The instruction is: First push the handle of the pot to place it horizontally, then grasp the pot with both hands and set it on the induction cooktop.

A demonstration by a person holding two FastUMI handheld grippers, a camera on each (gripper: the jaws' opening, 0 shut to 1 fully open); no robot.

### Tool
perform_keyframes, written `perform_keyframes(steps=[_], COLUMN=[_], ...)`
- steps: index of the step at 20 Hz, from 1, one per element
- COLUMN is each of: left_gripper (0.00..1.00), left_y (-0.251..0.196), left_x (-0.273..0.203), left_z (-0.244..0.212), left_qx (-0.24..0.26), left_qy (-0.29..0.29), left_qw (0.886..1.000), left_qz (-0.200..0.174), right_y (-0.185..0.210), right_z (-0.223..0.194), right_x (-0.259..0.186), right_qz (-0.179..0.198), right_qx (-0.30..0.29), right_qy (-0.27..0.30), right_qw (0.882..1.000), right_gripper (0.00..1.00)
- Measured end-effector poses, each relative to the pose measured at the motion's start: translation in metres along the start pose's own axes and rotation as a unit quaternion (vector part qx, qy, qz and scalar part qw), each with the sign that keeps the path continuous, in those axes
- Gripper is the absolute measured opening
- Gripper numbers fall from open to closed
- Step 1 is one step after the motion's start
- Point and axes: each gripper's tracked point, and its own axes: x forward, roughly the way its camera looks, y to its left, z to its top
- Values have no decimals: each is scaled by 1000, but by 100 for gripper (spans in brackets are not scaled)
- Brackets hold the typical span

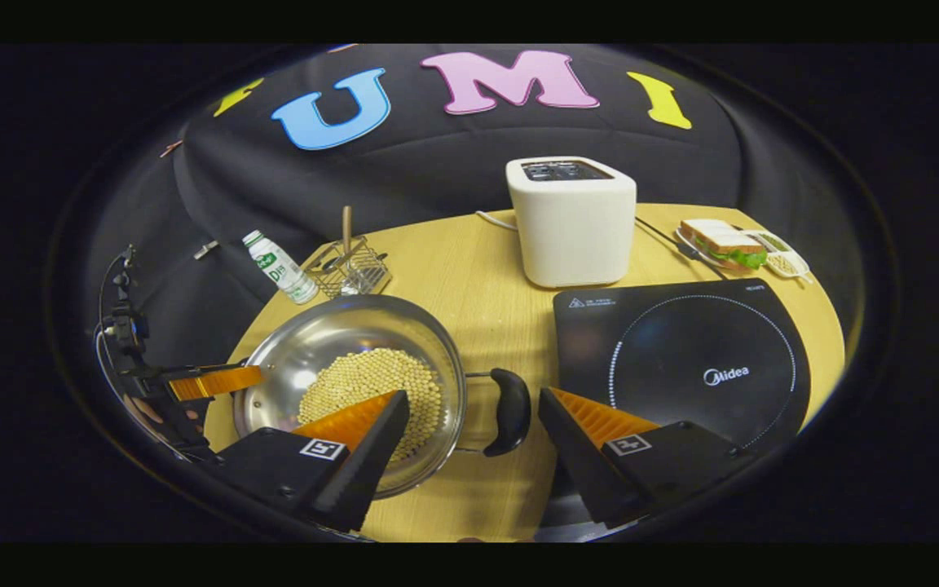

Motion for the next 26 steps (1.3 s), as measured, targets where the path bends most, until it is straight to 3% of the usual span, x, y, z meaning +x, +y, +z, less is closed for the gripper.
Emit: perform_keyframes(steps=[8, 9, 10, 16, 17, 18, 19, 20, 21, 22, 23, 26], left_gripper=[96, 96, 95, 88, 82, 79, 69, 72, 67, 67, 68, 67], left_y=[-9, -10, -10, -2, -1, 5, 9, 12, 13, 15, 17, 17], left_x=[28, 30, 32, 36, 36, 37, 37, 38, 38, 37, 37, 35], left_z=[-15, -15, -15, -20, -20, -18, -19, -19, -21, -20, -21, -22], left_qx=[-27, -27, -27, -25, -22, -17, -15, -17, -19, -21, -23, -28], left_qy=[24, 25, 26, 36, 35, 34, 33, 32, 34, 31, 30, 26], left_qw=[999, 999, 999, 999, 999, 999, 999, 999, 999, 999, 999, 999], left_qz=[-25, -28, -29, -29, -29, -21, -19, -20, -21, -20, -22, -26], right_y=[4, 4, 4, 6, 6, 5, 6, 7, 7, 5, 7, 9], right_z=[-13, -14, -13, -11, -11, -10, -14, -17, -21, -25, -22, -24], right_x=[25, 27, 29, 40, 42, 43, 46, 50, 52, 54, 53, 57], right_qz=[-8, -9, -12, -24, -27, -30, -29, -27, -31, -36, -37, -40], right_qx=[1, -1, -1, -25, -29, -29, -26, -25, -31, -38, -38, -36], right_qy=[15, 15, 14, 9, 8, 9, 13, 19, 27, 30, 25, 28], right_qw=[1000, 1000, 1000, 999, 999, 999, 999, 999, 999, 998, 998, 998], right_gripper=[99, 93, 99, 96, 93, 82, 75, 73, 73, 73, 67, 66])
